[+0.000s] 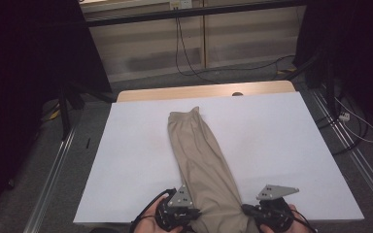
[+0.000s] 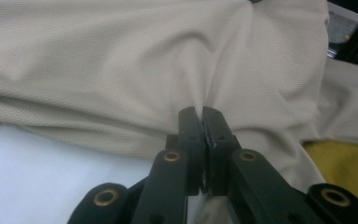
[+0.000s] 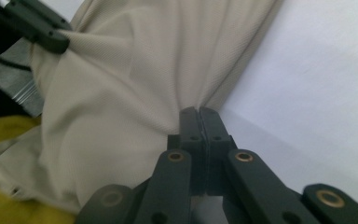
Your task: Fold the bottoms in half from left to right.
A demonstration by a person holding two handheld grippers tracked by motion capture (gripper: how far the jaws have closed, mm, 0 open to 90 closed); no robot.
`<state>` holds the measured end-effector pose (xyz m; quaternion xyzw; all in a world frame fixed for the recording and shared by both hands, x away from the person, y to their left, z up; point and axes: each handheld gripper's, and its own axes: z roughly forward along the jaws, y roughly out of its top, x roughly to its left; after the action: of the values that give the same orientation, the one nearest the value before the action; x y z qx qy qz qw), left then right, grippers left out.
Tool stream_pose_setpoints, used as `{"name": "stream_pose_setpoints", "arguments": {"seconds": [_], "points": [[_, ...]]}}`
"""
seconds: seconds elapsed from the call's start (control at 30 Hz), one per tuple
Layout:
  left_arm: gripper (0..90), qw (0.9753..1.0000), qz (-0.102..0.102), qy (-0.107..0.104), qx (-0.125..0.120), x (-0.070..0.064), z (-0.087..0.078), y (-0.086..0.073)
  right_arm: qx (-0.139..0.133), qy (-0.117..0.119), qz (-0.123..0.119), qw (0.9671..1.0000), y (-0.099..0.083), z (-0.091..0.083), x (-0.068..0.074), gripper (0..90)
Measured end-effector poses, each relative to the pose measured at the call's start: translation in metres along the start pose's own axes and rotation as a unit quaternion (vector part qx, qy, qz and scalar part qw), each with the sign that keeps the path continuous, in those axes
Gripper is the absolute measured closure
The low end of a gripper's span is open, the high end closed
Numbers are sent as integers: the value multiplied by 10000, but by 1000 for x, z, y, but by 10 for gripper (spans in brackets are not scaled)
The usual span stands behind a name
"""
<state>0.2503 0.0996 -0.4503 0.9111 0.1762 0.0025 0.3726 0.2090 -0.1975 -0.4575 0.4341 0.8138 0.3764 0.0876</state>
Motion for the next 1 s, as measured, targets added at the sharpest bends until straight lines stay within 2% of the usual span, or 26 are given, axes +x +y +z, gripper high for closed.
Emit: {"name": "stream_pose_setpoints", "arguments": {"seconds": [0.13, 0.23, 0.27, 0.33, 0.37, 0.4, 0.43, 0.47, 0.5, 0.53, 0.6, 0.63, 0.67, 0.7, 0.77, 0.8, 0.83, 0.87, 0.93, 1.0], "points": [[875, 9997, -73, -222, -82, -11, -12, -11, 76, 221, -17, 9997, -17, -8, 20, 900], [869, 9993, -181, -261, -189, -11, -15, -12, 68, 270, -57, 9996, -19, -9, 25, 897], [824, 9993, -210, -243, -212, -9, -16, -11, 2, 201, -119, 9997, -18, -9, 24, 860], [715, 9988, -325, -165, -330, -4, -17, -9, -101, 134, -118, 9998, -14, -8, 19, 720], [715, 9985, -366, -87, -388, -1, -17, -9, -101, 134, -118, 9998, -14, -8, 19, 720], [578, 9982, -437, -13, -414, 2, -17, -8, -208, 81, -58, 9997, -8, -6, 11, 629], [578, 9976, -509, 16, -476, 5, -18, -8, -208, 81, -58, 9997, -8, -6, 11, 629], [512, 9963, -549, 190, -627, 11, -19, -7, -326, 22, -47, 9995, -2, -4, 5, 548], [433, 9963, -549, 190, -627, 11, -19, -7, -326, 22, -47, 9995, -2, -4, 5, 548], [433, 9954, -584, 329, -682, 14, -19, -6, -378, -15, -77, 9993, 2, -3, 2, 528], [283, 9938, -617, 594, -717, 21, -20, -5, -535, -46, -117, 9985, 12, 1, -6, 469], [283, 9927, -614, 723, -739, 26, -20, -4, -535, -46, -117, 9985, 12, 1, -6, 469], [213, 9897, -728, 927, -809, 36, -21, -4, -628, -120, -167, 9978, 21, 4, -12, 442], [190, 9897, -728, 927, -809, 36, -21, -4, -628, -120, -167, 9978, 21, 4, -12, 442], [179, 9872, -816, 1044, -884, 46, -23, -3, -727, -137, -108, 9972, 31, 9, -19, 414], [158, 9843, -810, 1216, -989, 55, -26, -3, -776, -178, -160, 9967, 40, 13, -23, 390], [146, 9828, -847, 1269, -1039, 59, -28, -2, -809, -182, -200, 9964, 44, 15, -26, 381], [145, 9828, -847, 1269, -1039, 59, -28, -2, -809, -182, -200, 9964, 44, 15, -26, 381], [141, 9787, -942, 1405, -1161, 67, -31, -2, -879, -218, -251, 9956, 52, 19, -29, 372], [135, 9763, -999, 1470, -1232, 76, -33, -1, -922, -238, -304, 9950, 62, 25, -34, 352]]}}
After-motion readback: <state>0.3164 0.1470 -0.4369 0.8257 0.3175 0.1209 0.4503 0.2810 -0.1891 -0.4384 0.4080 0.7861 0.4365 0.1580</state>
